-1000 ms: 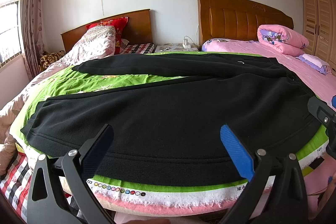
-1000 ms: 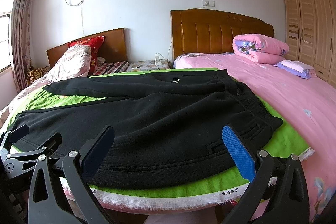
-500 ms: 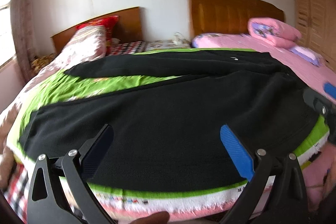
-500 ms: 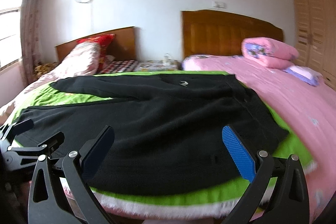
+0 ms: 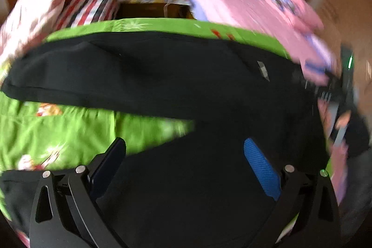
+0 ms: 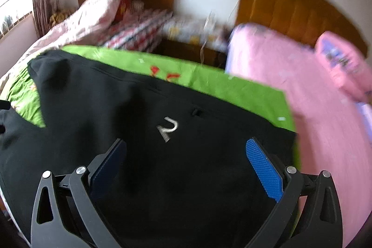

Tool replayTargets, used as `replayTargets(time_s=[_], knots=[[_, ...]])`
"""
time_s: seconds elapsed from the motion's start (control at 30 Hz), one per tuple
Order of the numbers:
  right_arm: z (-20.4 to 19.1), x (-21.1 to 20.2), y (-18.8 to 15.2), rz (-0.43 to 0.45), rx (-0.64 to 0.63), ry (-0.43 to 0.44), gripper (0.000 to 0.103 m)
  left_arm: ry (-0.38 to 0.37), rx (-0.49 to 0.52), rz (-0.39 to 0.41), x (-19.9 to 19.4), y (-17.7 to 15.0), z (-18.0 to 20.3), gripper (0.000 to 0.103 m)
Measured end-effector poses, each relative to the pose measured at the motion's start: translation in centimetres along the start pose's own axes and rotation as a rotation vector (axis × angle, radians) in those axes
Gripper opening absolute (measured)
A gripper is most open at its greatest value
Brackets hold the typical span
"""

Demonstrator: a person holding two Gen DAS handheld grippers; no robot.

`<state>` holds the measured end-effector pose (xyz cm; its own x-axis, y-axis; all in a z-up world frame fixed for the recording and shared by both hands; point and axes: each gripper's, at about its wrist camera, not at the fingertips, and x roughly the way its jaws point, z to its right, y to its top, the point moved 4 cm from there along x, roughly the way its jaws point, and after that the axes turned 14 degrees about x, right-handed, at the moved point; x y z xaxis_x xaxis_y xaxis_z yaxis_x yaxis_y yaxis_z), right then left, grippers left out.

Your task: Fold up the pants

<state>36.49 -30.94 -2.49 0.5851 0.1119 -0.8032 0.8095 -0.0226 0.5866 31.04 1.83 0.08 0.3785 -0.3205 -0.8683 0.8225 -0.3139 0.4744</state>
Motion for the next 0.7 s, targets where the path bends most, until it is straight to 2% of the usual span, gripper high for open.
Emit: replayTargets(time_s=[0.03, 0.17, 0.27, 0.37, 0.43, 0.47, 0.5, 0.53, 0.57, 0.63, 0.67, 0.7], knots=[[0.2, 1.7, 1.0, -0.031, -0.008, -0.008, 0.099, -0.022, -0.051, -0.001, 0.7, 1.1, -0.9, 0.102], [-0.6, 6.3, 4.7, -0.121, -0.078, 0.071, 0.099, -0.159, -0.294, -0.045, 4.4, 6.5, -4.4, 0.101], [-1.0, 9.4, 6.3, -0.189, -0.126, 0.114, 0.099, -0.215, -0.362, -0.099, 7.1, 9.2, -4.7, 0.101], [-0.9, 12.3, 6.1, -0.309, -0.173, 0.147, 0.099, -0.269, -0.431, -0.153, 10.4, 11.3, -4.7, 0.101], [-0.7, 12.5, 6.7, -0.303, -0.165, 0.219, 0.097, -0.279, -0.446, -0.170, 12.1, 11.8, -4.7, 0.101], [-0.5, 12.2, 6.7, -0.303, -0.171, 0.230, 0.093, -0.289, -0.456, -0.182, 13.1, 12.4, -4.6, 0.101], [-0.4, 11.6, 6.6, -0.296, -0.187, 0.254, 0.077, -0.297, -0.463, -0.188, 13.7, 12.5, -4.7, 0.101], [-0.6, 11.1, 6.6, -0.297, -0.191, 0.287, 0.056, -0.310, -0.473, -0.191, 14.3, 12.7, -4.6, 0.101], [-0.8, 10.6, 6.5, -0.289, -0.202, 0.288, 0.049, -0.333, -0.488, -0.187, 15.0, 13.1, -4.5, 0.101], [-1.7, 8.9, 5.4, -0.228, -0.293, 0.204, 0.028, -0.358, -0.505, -0.177, 15.7, 13.0, -3.9, 0.101], [-2.2, 7.9, 4.9, -0.199, -0.329, 0.172, 0.023, -0.371, -0.523, -0.163, 15.9, 13.1, -3.8, 0.101], [-2.7, 6.3, 4.3, -0.133, -0.369, 0.108, 0.012, -0.383, -0.541, -0.146, 15.9, 13.3, -3.9, 0.101]])
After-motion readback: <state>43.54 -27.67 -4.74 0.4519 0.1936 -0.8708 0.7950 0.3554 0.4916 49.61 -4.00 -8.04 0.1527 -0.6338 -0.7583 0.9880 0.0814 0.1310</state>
